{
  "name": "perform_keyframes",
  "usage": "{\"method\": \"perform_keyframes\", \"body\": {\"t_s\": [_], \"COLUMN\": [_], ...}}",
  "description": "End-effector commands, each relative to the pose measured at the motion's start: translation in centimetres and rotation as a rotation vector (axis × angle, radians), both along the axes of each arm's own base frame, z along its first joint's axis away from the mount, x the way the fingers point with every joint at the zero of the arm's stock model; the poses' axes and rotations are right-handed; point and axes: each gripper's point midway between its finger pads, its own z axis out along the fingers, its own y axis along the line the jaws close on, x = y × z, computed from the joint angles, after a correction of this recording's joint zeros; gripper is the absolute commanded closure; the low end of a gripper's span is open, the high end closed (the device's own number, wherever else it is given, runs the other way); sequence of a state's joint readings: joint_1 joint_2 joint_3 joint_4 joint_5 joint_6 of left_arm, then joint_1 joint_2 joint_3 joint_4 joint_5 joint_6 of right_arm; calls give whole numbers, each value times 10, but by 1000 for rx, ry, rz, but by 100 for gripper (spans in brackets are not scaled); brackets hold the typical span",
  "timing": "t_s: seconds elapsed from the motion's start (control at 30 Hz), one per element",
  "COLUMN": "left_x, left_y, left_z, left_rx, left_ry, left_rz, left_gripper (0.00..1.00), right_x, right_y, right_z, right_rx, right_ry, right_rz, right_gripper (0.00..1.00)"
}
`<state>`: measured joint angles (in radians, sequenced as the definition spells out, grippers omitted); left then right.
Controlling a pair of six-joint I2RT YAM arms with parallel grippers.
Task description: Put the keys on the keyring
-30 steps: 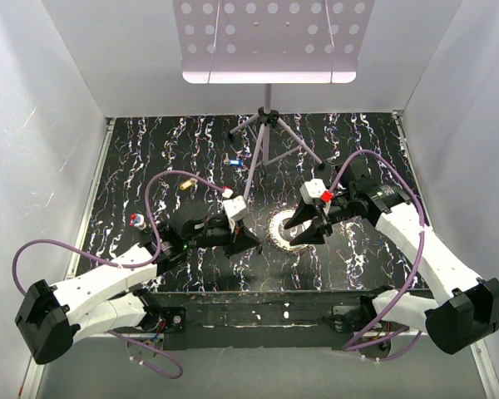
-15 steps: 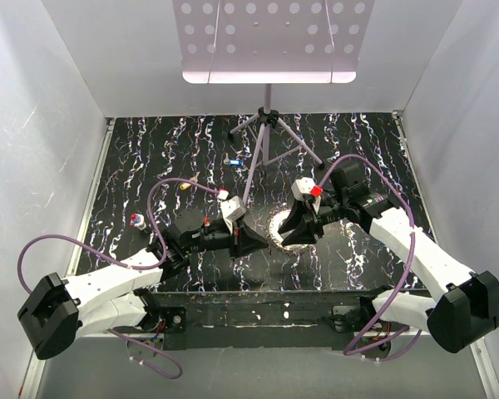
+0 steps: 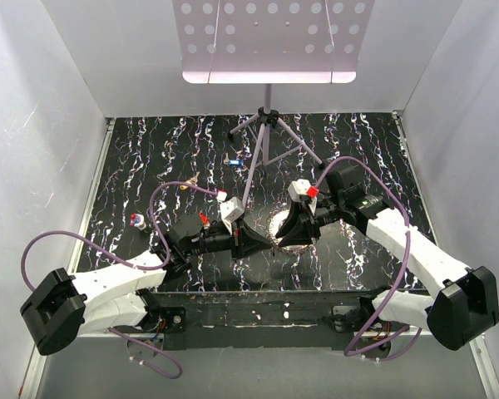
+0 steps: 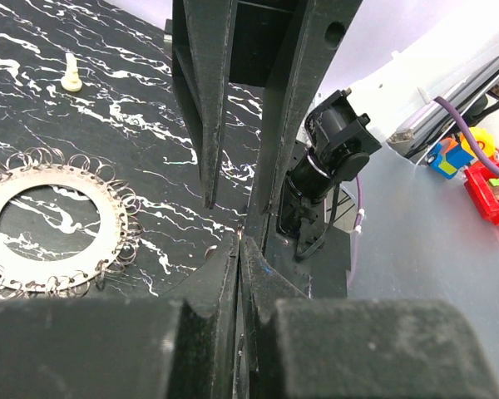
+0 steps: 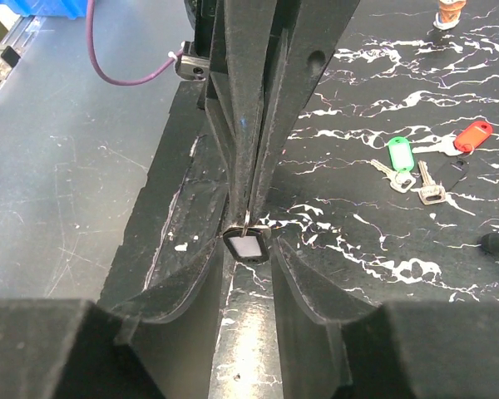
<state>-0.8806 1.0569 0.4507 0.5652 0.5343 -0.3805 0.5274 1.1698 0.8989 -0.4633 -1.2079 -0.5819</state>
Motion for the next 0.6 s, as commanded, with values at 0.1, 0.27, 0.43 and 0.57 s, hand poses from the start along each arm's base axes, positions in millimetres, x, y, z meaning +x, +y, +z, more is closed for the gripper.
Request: {"method": "perform_keyframes", "body": {"t_s": [0.1,0.27,0.43,0.57], "left_x": [1,3,4,4], "left_y": [-2,0,1,2], "left_z": [6,5,5,5], "left_rx": [-39,-47,-46,-50], "left_ry": [-7,-5,-4,-5], "left_rz": [17,38,50,55], "left_gripper": [100,100,100,100], "right_x": [-3,-5,-6,-7], "right_y": [5,6,7,9], "right_z": [2,-1,0,-2], "right_rx": [26,20,23,17], "right_ry": [-4,3,8,17], "right_rz": [27,34,40,41], "right_gripper": [64,67,69,70]}}
